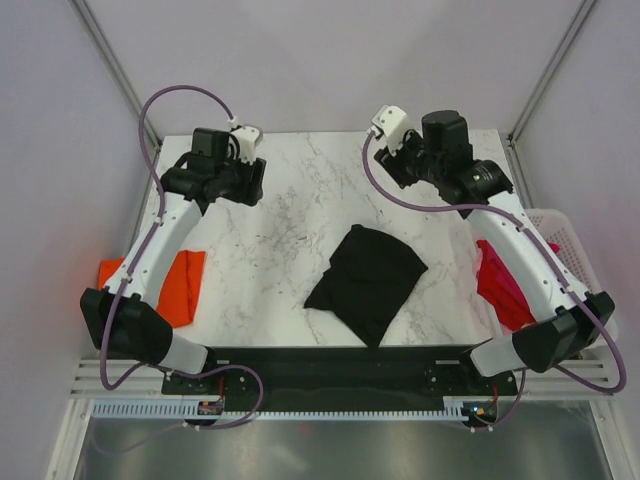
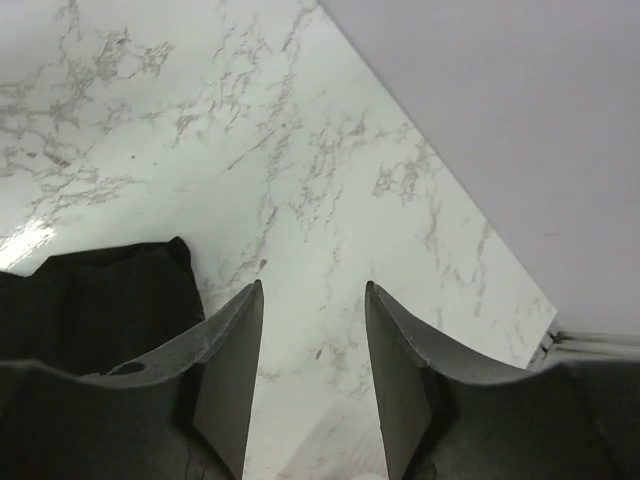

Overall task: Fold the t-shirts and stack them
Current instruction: Move the tshirt to the center of the board, then flatten the tshirt out

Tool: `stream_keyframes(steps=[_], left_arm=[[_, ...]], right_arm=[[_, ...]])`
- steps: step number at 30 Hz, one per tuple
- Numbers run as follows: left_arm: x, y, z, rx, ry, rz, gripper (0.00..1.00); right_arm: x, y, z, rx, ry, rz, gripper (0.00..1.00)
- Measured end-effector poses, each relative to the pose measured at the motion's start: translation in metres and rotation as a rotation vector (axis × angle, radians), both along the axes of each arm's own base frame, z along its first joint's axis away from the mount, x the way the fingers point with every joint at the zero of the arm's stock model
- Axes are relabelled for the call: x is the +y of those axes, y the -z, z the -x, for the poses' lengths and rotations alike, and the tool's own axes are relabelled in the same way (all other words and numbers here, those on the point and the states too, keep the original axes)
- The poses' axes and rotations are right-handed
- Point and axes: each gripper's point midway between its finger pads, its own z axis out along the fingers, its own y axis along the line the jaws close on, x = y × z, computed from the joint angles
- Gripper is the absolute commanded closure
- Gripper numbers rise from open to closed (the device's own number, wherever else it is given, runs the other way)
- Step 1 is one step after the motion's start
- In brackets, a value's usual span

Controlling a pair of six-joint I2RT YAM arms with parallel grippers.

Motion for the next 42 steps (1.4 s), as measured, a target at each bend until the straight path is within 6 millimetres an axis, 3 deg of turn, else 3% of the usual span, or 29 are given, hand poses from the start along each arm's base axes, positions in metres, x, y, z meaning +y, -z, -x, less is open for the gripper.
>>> stream_keyframes(steps=[2, 5, 9, 12, 16, 20, 24, 31, 35, 42], left_arm=[[0.004, 0.006, 0.007, 0.009, -0.003, -0.014, 0.37], [0.01, 0.016, 0.014, 0.032, -0.008, -0.029, 0.38], [0.022, 0.026, 0.018, 0.059, -0.031, -0.034, 0.41], [0.035, 0.029, 0.016, 0.067, -0.066, -0.031, 0.43], [0.046, 0.029, 0.013, 0.068, -0.096, -0.03, 0.44], [0.046, 0.029, 0.013, 0.068, -0.096, -0.03, 0.45], [0.049, 0.034, 0.015, 0.08, -0.101, -0.032, 0.48], [0.07, 0.039, 0.017, 0.096, -0.159, -0.036, 0.48], [0.072, 0.031, 0.019, 0.076, -0.163, -0.032, 0.48], [0.074, 0.025, 0.022, 0.057, -0.168, -0.027, 0.47]], right_arm=[[0.005, 0.017, 0.004, 0.045, -0.025, 0.005, 0.49], [0.021, 0.035, 0.031, 0.108, -0.121, 0.027, 0.51], [0.063, 0.083, 0.106, 0.225, -0.354, 0.091, 0.53], [0.084, 0.142, 0.171, 0.351, -0.54, 0.189, 0.54], [0.091, 0.2, 0.212, 0.465, -0.661, 0.302, 0.54], [0.115, 0.231, 0.229, 0.518, -0.749, 0.345, 0.55], [0.143, 0.251, 0.228, 0.544, -0.792, 0.35, 0.57], [0.171, 0.263, 0.242, 0.519, -0.853, 0.352, 0.56], [0.179, 0.267, 0.252, 0.494, -0.876, 0.355, 0.54], [0.168, 0.297, 0.258, 0.526, -0.844, 0.419, 0.54]])
